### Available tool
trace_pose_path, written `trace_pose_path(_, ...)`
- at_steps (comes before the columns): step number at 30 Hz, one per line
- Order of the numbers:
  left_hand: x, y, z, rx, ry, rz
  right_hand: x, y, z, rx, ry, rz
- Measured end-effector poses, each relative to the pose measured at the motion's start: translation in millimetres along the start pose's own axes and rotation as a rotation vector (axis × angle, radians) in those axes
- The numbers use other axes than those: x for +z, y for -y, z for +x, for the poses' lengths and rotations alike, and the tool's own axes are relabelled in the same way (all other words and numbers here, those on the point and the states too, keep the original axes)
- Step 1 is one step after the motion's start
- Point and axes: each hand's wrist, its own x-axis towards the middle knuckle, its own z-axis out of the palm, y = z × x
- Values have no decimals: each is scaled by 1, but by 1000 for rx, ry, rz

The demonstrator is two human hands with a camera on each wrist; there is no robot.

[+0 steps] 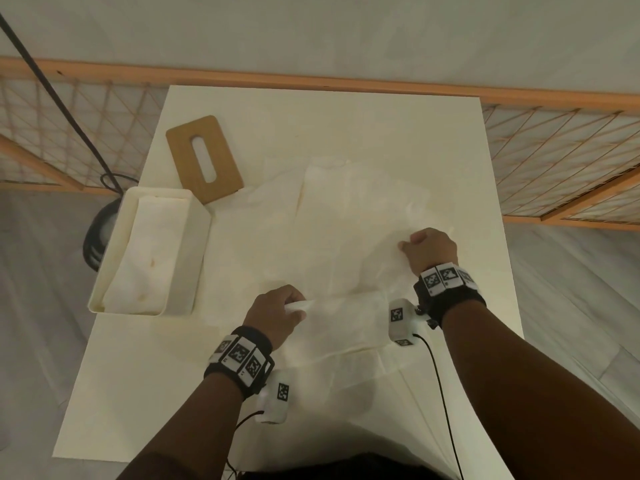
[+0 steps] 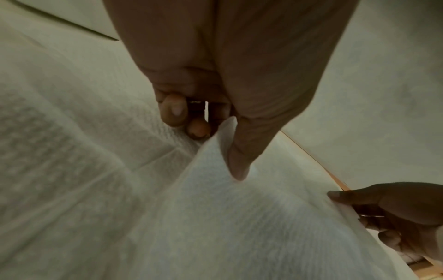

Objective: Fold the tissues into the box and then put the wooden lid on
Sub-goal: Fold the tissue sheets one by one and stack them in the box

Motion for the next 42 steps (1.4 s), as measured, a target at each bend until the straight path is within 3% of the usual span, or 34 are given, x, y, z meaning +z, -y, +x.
trace_pose_path(5,2,2,0,17,-14,15,-14,-10,-5,-8,-91,35)
trace_pose_path(8,1,1,0,11,-17,45,-29,-11,-13,-111,-141,89)
trace_pose_path(10,-1,-1,-1,8,3,67,-41,-13,-24,-197,-91,258)
trace_pose_path(13,-6,-11,-4,73,-70,135,-61,-17,-45,-319,254,701)
trace_pose_path(16,-30,-50,-10,169,-146,-150,-85,-13,-63,-307,591,865)
trace_pose_path(20,-53,-100,-6,270,203,-617,-98,-7,-72,-220,885,940)
trace_pose_path(22,-55,-107,-4,265,345,-727,-96,-3,-75,-158,908,964)
trace_pose_path(24,-52,-106,-2,265,364,-754,-91,-2,-80,-64,881,988)
trace_pose_path(30,-44,-76,-24,245,109,-925,-67,-21,-98,233,627,1076)
trace_pose_path(33,-42,-66,-35,170,-14,-950,-55,-36,-123,27,614,1070)
trace_pose_path(35,-42,-57,-37,179,-65,-831,-46,-44,-134,-178,573,882)
trace_pose_path(37,-42,-50,-41,188,-109,-734,-40,-45,-142,-279,551,641)
trace_pose_path(39,-43,-46,-45,160,-107,-752,-33,-45,-153,-266,603,570)
trace_pose_path(42,-44,-42,-50,101,-163,-831,-21,-50,-163,-138,762,704)
